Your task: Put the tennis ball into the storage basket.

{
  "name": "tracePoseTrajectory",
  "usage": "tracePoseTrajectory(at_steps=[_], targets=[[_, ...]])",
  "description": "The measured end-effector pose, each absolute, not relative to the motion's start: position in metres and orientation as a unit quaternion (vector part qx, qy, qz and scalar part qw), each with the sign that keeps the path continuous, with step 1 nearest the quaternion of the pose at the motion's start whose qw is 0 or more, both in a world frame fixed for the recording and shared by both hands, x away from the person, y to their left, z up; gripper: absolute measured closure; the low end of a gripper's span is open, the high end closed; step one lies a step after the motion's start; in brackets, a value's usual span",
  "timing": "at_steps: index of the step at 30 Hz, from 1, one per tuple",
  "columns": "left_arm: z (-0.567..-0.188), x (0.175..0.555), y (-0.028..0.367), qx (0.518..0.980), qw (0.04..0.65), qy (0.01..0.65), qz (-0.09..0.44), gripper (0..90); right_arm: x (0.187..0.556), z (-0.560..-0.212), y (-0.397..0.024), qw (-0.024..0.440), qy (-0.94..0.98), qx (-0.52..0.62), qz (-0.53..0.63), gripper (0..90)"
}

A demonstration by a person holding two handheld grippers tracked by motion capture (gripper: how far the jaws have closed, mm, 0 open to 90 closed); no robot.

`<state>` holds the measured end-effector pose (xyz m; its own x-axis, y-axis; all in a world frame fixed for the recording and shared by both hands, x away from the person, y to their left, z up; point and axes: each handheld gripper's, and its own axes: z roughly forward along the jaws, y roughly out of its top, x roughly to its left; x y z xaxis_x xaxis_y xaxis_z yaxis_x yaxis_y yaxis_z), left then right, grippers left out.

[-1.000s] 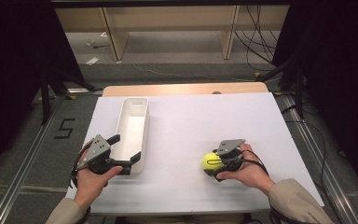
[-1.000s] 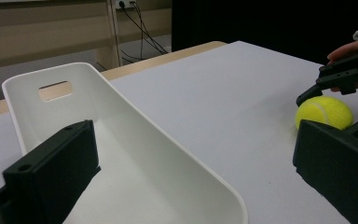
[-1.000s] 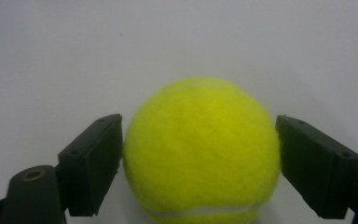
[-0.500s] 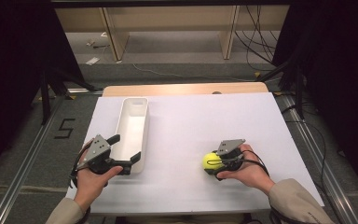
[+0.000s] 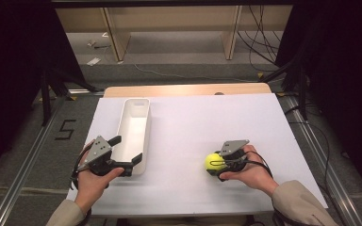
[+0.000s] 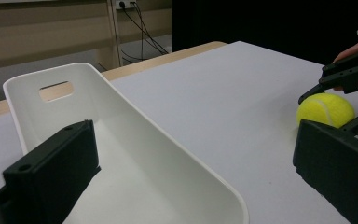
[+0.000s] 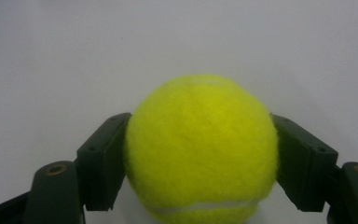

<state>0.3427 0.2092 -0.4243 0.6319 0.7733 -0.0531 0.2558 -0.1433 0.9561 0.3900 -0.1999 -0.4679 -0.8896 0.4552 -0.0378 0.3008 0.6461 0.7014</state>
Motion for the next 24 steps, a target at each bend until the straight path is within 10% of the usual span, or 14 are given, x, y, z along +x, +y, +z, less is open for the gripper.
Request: tracePoseTrajectory(at_steps=[24], targets=[[-0.425, 0.344, 0.207, 0.72, 0.549, 0.355, 0.235, 0.0, 0.392, -0.455, -0.205, 0.117, 0.878, 0.221, 0.408, 27.5]])
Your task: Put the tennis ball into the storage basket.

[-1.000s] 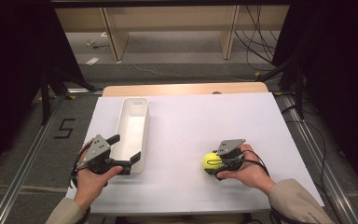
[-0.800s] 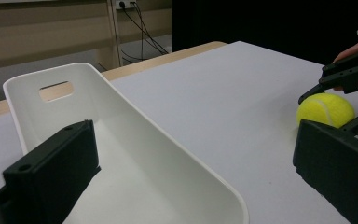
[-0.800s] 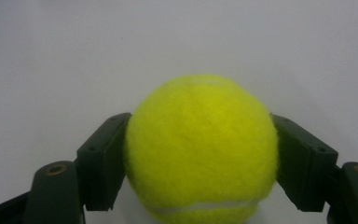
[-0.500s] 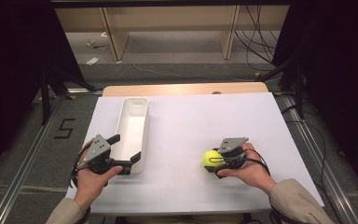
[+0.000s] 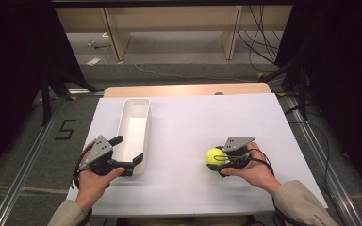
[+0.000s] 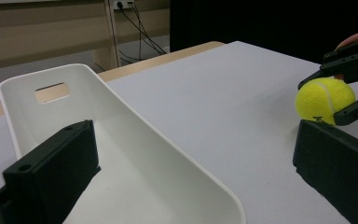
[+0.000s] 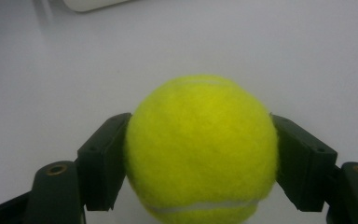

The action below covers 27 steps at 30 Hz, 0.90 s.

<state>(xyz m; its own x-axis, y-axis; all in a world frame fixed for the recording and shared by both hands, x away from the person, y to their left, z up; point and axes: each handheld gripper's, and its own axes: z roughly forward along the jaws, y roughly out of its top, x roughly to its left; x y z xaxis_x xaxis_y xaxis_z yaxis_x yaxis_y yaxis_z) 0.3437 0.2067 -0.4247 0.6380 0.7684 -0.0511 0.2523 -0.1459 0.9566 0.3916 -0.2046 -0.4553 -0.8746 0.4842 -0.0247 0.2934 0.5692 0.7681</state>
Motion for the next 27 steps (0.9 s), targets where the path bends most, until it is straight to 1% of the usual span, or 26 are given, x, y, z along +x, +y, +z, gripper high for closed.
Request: tracePoseTrajectory(at_steps=[27], targets=[[-0.425, 0.344, 0.207, 0.719, 0.55, 0.356, 0.234, 0.0, 0.392, -0.444, -0.206, 0.127, 0.858, 0.227, 0.442, 27.6]])
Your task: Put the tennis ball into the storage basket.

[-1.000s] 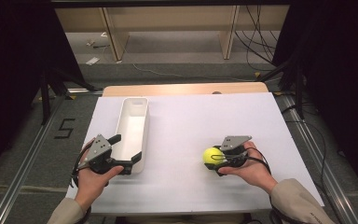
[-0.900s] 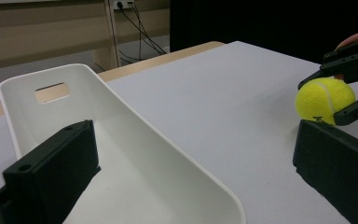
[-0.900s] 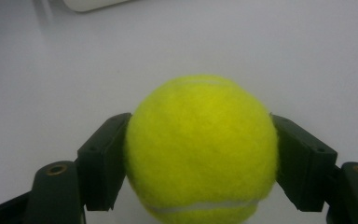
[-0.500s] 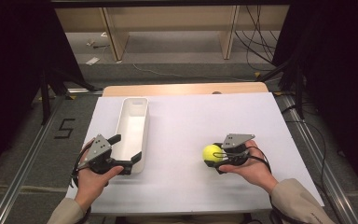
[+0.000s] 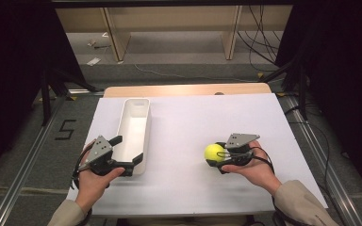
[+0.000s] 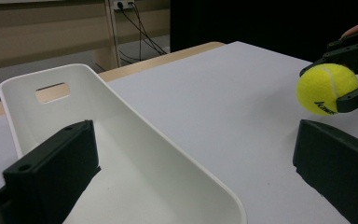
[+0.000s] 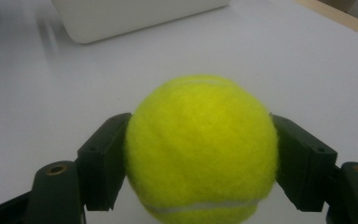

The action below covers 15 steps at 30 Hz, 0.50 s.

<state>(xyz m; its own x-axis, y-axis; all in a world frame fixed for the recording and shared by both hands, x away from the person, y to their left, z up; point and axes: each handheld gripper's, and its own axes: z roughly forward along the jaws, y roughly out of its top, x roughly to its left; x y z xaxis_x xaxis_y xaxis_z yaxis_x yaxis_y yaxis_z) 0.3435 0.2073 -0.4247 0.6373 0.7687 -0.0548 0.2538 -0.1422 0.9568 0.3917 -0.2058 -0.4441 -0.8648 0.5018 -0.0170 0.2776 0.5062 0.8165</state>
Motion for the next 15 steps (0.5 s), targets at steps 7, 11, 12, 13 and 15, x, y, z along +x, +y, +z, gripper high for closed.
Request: tracePoseTrajectory(at_steps=[7, 11, 12, 13, 15], targets=[[-0.4248, 0.3436, 0.2072, 0.719, 0.55, 0.356, 0.234, 0.0, 0.3923, -0.4406, -0.2063, 0.132, 0.852, 0.228, 0.453, 27.6], [-0.4248, 0.3435, 0.2071, 0.718, 0.551, 0.356, 0.234, 0.0, 0.3927, -0.4383, -0.2065, 0.133, 0.848, 0.229, 0.46, 27.6], [-0.4248, 0.3435, 0.2072, 0.718, 0.551, 0.356, 0.234, 0.0, 0.3929, -0.4379, -0.2064, 0.135, 0.846, 0.23, 0.461, 27.6], [-0.4248, 0.3436, 0.2072, 0.718, 0.551, 0.356, 0.234, 0.0, 0.393, -0.4375, -0.2063, 0.135, 0.846, 0.23, 0.462, 27.6], [-0.4248, 0.3436, 0.2073, 0.718, 0.551, 0.356, 0.234, 0.0, 0.3933, -0.437, -0.2059, 0.134, 0.844, 0.231, 0.464, 27.6]])
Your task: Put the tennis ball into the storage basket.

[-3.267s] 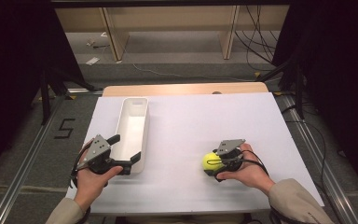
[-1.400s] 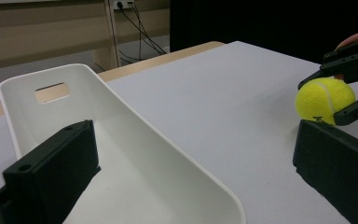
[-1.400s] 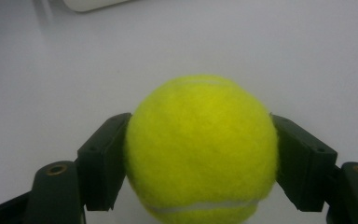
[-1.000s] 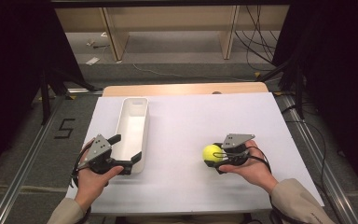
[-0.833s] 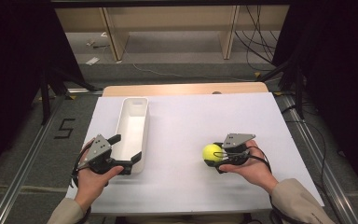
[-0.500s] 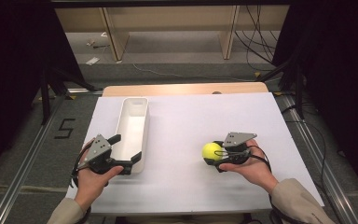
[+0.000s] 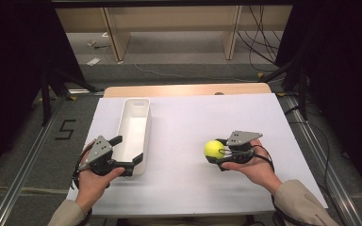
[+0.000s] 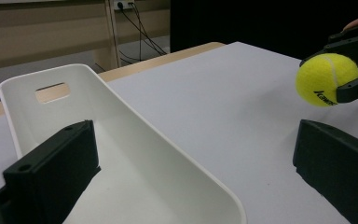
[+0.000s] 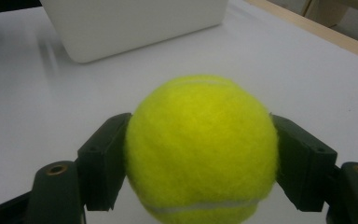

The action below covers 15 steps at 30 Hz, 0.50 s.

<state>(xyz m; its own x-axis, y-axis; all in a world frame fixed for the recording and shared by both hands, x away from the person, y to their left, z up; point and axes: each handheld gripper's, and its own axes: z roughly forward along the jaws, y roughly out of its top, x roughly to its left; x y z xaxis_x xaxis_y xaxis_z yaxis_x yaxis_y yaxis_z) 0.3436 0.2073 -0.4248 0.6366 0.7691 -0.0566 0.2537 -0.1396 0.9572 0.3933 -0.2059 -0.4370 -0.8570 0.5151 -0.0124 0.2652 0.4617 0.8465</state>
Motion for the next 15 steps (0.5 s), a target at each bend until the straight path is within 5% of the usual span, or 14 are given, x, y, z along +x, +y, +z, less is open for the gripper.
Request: tracePoseTrajectory(at_steps=[15], targets=[[-0.4248, 0.3437, 0.2077, 0.718, 0.55, 0.356, 0.234, 0.0, 0.3971, -0.4307, -0.2004, 0.141, 0.835, 0.23, 0.479, 27.6]])
